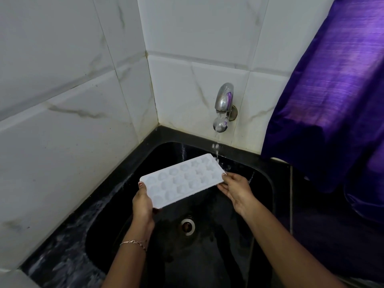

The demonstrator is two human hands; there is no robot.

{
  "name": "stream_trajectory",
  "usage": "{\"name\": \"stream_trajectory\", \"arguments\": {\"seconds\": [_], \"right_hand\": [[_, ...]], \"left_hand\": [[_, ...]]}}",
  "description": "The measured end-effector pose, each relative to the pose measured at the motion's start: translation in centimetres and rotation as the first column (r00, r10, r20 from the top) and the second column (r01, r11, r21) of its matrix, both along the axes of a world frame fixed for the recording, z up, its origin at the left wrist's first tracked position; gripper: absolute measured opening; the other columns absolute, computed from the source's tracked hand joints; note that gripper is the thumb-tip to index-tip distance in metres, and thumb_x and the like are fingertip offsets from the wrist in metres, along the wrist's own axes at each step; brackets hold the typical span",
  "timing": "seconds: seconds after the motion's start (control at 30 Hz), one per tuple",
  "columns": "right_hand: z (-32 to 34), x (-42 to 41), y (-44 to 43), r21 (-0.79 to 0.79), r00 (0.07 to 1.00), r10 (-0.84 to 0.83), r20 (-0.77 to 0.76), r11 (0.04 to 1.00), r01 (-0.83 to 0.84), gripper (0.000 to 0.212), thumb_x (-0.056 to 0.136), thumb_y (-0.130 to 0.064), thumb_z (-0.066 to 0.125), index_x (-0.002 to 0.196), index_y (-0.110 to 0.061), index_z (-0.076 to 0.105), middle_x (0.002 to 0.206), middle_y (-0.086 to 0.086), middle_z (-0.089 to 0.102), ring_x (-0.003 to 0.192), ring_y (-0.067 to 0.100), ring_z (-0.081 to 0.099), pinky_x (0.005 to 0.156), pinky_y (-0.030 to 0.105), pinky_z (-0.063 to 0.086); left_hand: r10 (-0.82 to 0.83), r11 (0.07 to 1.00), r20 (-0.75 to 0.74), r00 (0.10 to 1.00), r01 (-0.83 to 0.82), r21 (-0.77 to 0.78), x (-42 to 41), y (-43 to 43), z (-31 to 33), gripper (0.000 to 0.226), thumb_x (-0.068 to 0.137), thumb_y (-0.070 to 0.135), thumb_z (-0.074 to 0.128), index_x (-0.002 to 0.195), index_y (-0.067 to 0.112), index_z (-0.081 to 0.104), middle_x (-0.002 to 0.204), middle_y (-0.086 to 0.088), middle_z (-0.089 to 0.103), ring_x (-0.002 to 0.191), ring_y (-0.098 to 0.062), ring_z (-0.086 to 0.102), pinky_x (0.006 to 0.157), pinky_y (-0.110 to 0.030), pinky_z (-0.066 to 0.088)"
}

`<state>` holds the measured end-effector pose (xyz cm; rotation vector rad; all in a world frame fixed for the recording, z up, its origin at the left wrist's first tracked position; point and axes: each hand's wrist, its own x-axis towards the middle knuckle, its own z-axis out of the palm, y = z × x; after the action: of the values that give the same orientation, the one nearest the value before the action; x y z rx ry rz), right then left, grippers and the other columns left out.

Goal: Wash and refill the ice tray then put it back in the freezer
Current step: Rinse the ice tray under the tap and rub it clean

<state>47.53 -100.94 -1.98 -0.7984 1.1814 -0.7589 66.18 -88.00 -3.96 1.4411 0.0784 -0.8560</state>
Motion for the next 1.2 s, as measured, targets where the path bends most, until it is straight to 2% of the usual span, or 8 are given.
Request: {"name": "stream_trajectory", "arguments": {"seconds": [0.17, 0.33, 0.43, 0.57, 0.73, 0.9, 1.03, 1.2], "right_hand": [[0.3, -0.4, -0.1, -0.004, 1.000, -0.004, 0.005, 1.000, 0.004, 0.008, 0.097, -0.008, 0.054, 0.095, -0.011, 0.062, 0.104, 0.010, 0.067, 0.099, 0.021, 0.065, 0.087, 0.029, 0.053], [0.6, -1.2, -0.7, -0.017, 0.999, -0.035, -0.001, 0.999, 0.035, 0.009, 0.097, -0.008, 0.055, 0.094, -0.012, 0.063, 0.103, 0.009, 0.068, 0.098, 0.020, 0.066, 0.088, 0.030, 0.054], [0.9, -1.5, -1.1, -0.019, 0.999, -0.052, 0.002, 0.998, 0.052, 0.009, 0.097, -0.008, 0.054, 0.100, -0.009, 0.062, 0.102, 0.008, 0.068, 0.098, 0.019, 0.066, 0.090, 0.031, 0.053], [1.2, -1.6, -1.3, -0.021, 0.997, -0.071, 0.008, 0.997, 0.071, 0.010, 0.097, -0.008, 0.054, 0.103, -0.007, 0.062, 0.100, 0.007, 0.068, 0.096, 0.018, 0.066, 0.090, 0.031, 0.053], [1.1, -1.8, -1.3, -0.017, 0.997, -0.077, 0.000, 0.997, 0.077, 0.008, 0.096, -0.008, 0.055, 0.099, -0.010, 0.062, 0.102, 0.008, 0.068, 0.098, 0.019, 0.066, 0.091, 0.032, 0.053], [1.1, -2.0, -1.5, -0.015, 0.997, -0.083, 0.004, 0.996, 0.083, 0.016, 0.096, -0.008, 0.056, 0.111, -0.005, 0.061, 0.105, 0.009, 0.068, 0.099, 0.019, 0.066, 0.088, 0.030, 0.054], [1.3, -2.6, -1.8, -0.029, 0.994, -0.109, 0.002, 0.994, 0.109, 0.012, 0.096, -0.008, 0.056, 0.106, -0.006, 0.063, 0.105, 0.010, 0.068, 0.096, 0.018, 0.067, 0.085, 0.029, 0.054], [1.5, -3.4, -2.6, -0.036, 0.988, -0.152, 0.008, 0.988, 0.152, 0.007, 0.096, -0.007, 0.055, 0.097, -0.008, 0.062, 0.105, 0.011, 0.067, 0.098, 0.020, 0.066, 0.091, 0.031, 0.052]], "left_hand": [[-0.033, 0.999, 0.001, 0.999, 0.033, -0.002, 0.1, -0.4, 0.1, 0.043, 0.100, 0.048, 0.036, 0.112, 0.014, 0.059, 0.094, -0.005, 0.069, 0.085, -0.027, 0.067, 0.067, -0.034, 0.053], [-0.061, 0.998, 0.010, 0.998, 0.061, -0.009, -0.4, -1.4, 0.7, 0.045, 0.100, 0.049, 0.035, 0.111, 0.013, 0.059, 0.093, -0.008, 0.069, 0.072, -0.024, 0.064, 0.044, -0.023, 0.045], [-0.061, 0.998, -0.002, 0.998, 0.061, -0.023, -0.7, -2.0, 1.0, 0.043, 0.101, 0.048, 0.035, 0.112, 0.013, 0.059, 0.092, -0.006, 0.069, 0.076, -0.025, 0.066, 0.049, -0.026, 0.047], [-0.073, 0.997, 0.006, 0.997, 0.073, -0.019, -0.9, -2.5, 1.0, 0.043, 0.101, 0.048, 0.034, 0.111, 0.014, 0.059, 0.095, -0.007, 0.069, 0.075, -0.025, 0.066, 0.042, -0.022, 0.045], [-0.071, 0.997, 0.005, 0.997, 0.071, -0.005, -1.0, -2.5, 1.0, 0.042, 0.101, 0.047, 0.034, 0.112, 0.014, 0.058, 0.098, -0.008, 0.069, 0.077, -0.025, 0.065, 0.044, -0.023, 0.045], [-0.082, 0.997, -0.010, 0.997, 0.082, -0.017, -1.2, -2.7, 1.3, 0.040, 0.101, 0.047, 0.034, 0.108, 0.015, 0.058, 0.091, -0.005, 0.068, 0.073, -0.024, 0.065, 0.038, -0.019, 0.044], [-0.098, 0.995, -0.007, 0.995, 0.098, -0.026, -1.4, -3.7, 1.4, 0.041, 0.101, 0.047, 0.036, 0.105, 0.014, 0.059, 0.089, -0.005, 0.069, 0.071, -0.024, 0.065, 0.036, -0.019, 0.043], [-0.136, 0.990, -0.005, 0.991, 0.135, -0.037, -1.8, -5.3, 1.3, 0.043, 0.100, 0.049, 0.036, 0.111, 0.014, 0.060, 0.096, -0.007, 0.070, 0.076, -0.026, 0.067, 0.040, -0.022, 0.045]]}}
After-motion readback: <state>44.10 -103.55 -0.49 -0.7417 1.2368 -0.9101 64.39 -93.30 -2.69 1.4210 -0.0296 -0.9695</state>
